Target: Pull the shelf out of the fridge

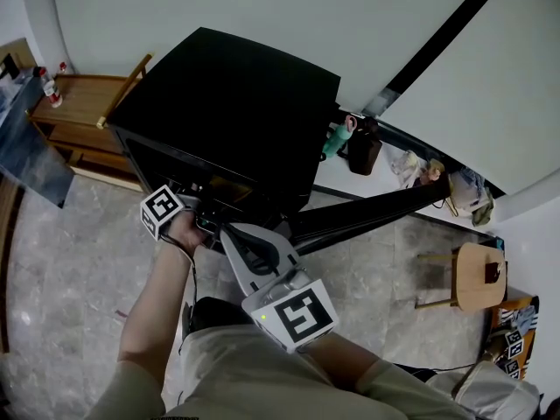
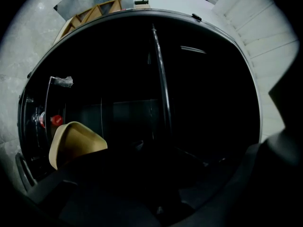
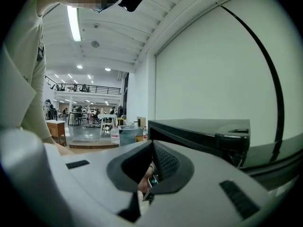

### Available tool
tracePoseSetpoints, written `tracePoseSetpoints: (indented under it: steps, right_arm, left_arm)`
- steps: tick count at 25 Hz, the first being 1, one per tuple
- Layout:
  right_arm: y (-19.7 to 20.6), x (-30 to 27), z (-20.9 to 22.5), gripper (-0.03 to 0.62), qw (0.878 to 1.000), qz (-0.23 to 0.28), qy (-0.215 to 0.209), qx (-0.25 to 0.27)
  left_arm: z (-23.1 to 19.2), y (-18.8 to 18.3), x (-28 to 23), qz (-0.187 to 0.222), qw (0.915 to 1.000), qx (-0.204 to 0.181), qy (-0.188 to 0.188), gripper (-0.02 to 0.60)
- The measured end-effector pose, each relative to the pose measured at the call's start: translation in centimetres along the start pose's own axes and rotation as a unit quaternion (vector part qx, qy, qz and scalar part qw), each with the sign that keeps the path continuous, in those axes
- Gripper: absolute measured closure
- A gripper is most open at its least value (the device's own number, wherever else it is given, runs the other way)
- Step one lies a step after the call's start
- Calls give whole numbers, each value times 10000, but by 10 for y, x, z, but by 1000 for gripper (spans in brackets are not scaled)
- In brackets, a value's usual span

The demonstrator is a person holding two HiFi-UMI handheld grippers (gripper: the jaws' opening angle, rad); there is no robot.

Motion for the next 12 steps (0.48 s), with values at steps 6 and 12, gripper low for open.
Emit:
tracePoseSetpoints:
  steps: [6,12]
  right_arm:
    - [-1,0,-2,597,10000,-52,23,55]
    - [-9,4,-4,597,9999,-102,65,63]
  left_arm:
    - [3,2,-2,3,9993,354,71,565]
    - [7,4,4,56,9990,442,-43,569]
Point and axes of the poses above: the fingertips, and each gripper's own axes: x backward along the fingers, z to its right, y out of its underside, the point moved 9 cm from there along x, backward along the fingers, and after that the axes turned 11 degrees about z, right-handed, at the moved point
